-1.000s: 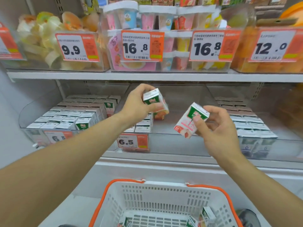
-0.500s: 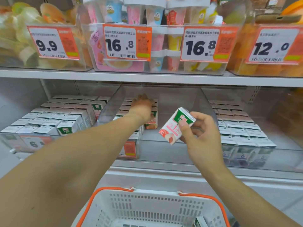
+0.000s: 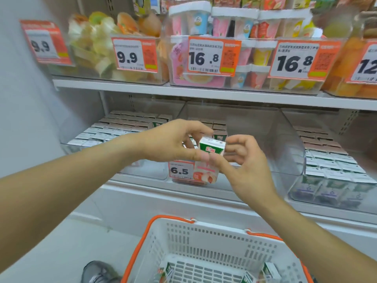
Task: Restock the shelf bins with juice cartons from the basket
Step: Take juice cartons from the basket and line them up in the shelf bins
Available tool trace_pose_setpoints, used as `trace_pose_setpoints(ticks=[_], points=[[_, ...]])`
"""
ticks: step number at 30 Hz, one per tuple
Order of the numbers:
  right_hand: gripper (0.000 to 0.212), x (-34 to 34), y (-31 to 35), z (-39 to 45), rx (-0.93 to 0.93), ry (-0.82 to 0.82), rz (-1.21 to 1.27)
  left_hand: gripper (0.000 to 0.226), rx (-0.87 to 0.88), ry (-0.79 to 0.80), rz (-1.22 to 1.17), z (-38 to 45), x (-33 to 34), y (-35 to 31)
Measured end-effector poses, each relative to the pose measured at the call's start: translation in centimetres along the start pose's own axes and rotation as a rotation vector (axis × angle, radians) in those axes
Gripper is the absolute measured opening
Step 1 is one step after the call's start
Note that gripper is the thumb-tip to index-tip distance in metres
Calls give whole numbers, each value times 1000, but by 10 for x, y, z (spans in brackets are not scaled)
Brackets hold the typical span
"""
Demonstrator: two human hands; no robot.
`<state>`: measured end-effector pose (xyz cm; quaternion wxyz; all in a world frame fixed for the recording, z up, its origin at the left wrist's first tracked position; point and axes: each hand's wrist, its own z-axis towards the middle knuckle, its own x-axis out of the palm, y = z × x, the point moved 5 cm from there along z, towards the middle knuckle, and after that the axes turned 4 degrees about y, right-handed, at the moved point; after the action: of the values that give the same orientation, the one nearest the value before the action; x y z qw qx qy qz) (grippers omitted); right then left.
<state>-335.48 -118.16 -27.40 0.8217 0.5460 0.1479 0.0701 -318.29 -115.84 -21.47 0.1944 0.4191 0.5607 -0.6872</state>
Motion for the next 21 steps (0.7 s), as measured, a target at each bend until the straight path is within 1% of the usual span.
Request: trace_pose_setpoints(ticks=[2,4,6,8,10,11,13,15,17,18,21], points=[[42,23,7,-3,-2,80,30,47,-24,30,-8,-16,-10,6],[37,44,12,-4,-3,155,77,35,-54,67,-64,-31,-19,19],[30,62,16,-1,-18,220,86,31,-64,66,-94,-46,-30,35],[25,75,19,2,-38,246,88,33,-62,-9,-105,-61,-44,50],[24,81,18,6,-47,219,75,37,-28,-140,-103,-75,-62,64],[26,83,16,8,-46,190,67,38,4,-230,-116,-80,-70,71],[30,82,7,10,-27,119,50,40,48,-433,-199,-87,-84,87],[32,80,-2,12,13,73,31,40,47,-558,-278,-86,-87,104],[32,77,-8,14,40,63,10,38,-15,-602,-272,-78,-83,123],[31,75,-10,16,42,57,3,36,-68,-594,-244,-75,-80,133],[30,72,-15,18,35,42,-3,32,-232,-482,-56,-69,-73,161]])
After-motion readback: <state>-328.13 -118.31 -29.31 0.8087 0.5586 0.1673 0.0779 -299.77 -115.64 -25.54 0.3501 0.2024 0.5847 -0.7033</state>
